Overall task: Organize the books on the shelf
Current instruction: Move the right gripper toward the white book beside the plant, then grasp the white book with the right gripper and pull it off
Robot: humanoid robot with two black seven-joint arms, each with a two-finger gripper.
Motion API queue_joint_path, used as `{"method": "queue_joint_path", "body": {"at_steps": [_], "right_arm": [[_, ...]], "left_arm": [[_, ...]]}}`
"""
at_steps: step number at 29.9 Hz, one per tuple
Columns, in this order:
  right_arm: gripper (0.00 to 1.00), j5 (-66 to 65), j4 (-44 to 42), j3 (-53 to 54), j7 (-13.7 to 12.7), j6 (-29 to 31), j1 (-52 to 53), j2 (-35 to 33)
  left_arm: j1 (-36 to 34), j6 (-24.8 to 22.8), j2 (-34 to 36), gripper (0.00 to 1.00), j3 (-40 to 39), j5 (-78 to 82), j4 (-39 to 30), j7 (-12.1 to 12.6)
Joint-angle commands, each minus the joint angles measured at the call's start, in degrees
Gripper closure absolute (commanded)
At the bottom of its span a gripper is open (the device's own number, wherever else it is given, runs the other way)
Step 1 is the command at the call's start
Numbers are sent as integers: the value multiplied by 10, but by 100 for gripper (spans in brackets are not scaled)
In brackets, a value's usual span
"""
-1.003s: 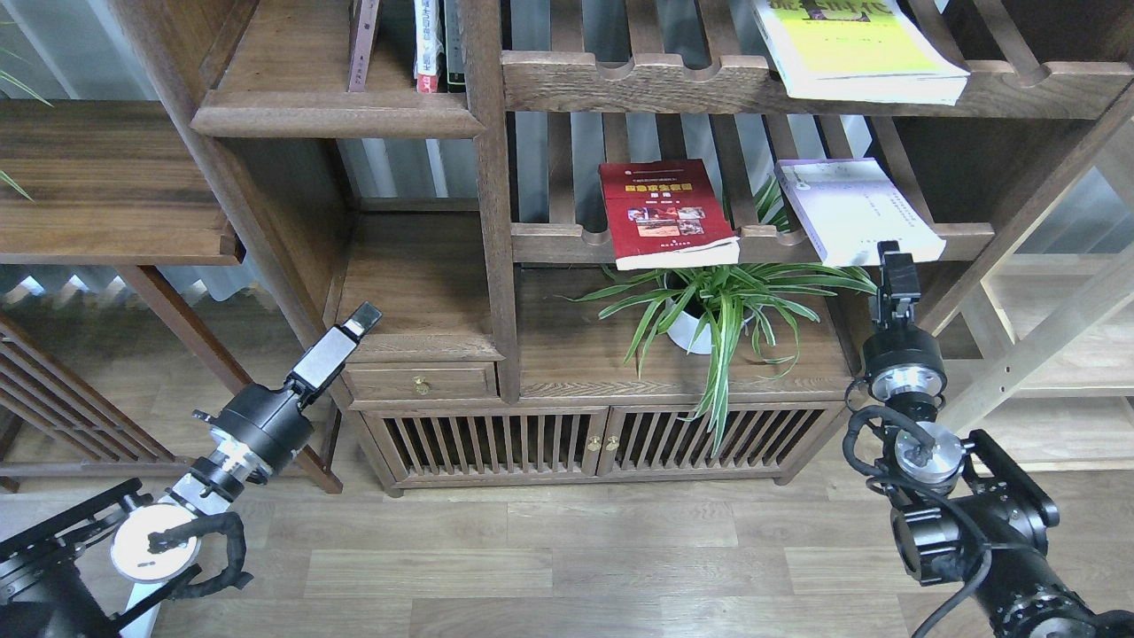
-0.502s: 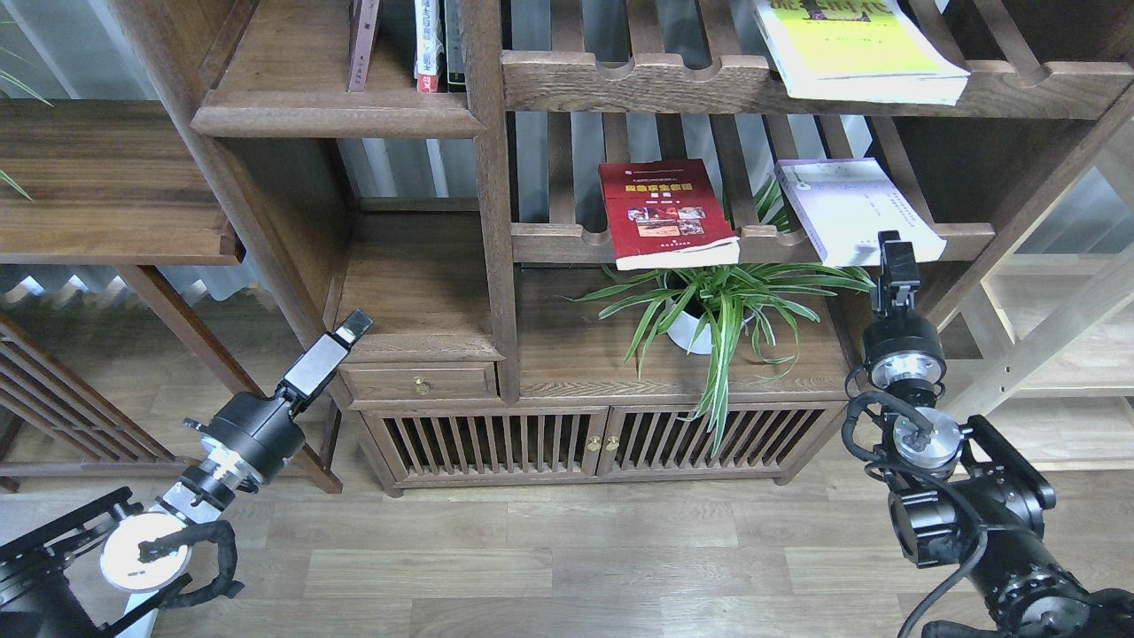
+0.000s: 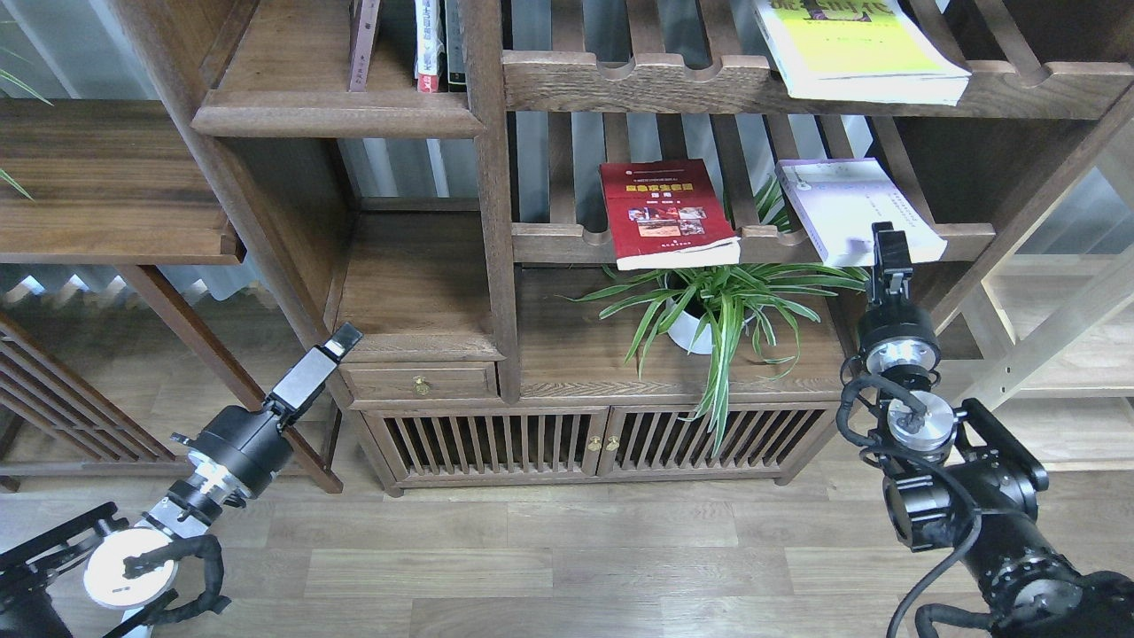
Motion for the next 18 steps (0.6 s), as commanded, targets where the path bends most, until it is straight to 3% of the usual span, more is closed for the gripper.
{"method": "queue_joint_path", "body": {"at_steps": [1, 18], "right_arm": [[0, 0, -26, 2, 0, -1, 20, 1], [4, 1, -71, 3, 2, -20, 51, 16]], "left_arm": [[8, 0, 6, 1, -7, 0, -8, 0], [18, 0, 16, 1, -13, 0, -9, 0]]}}
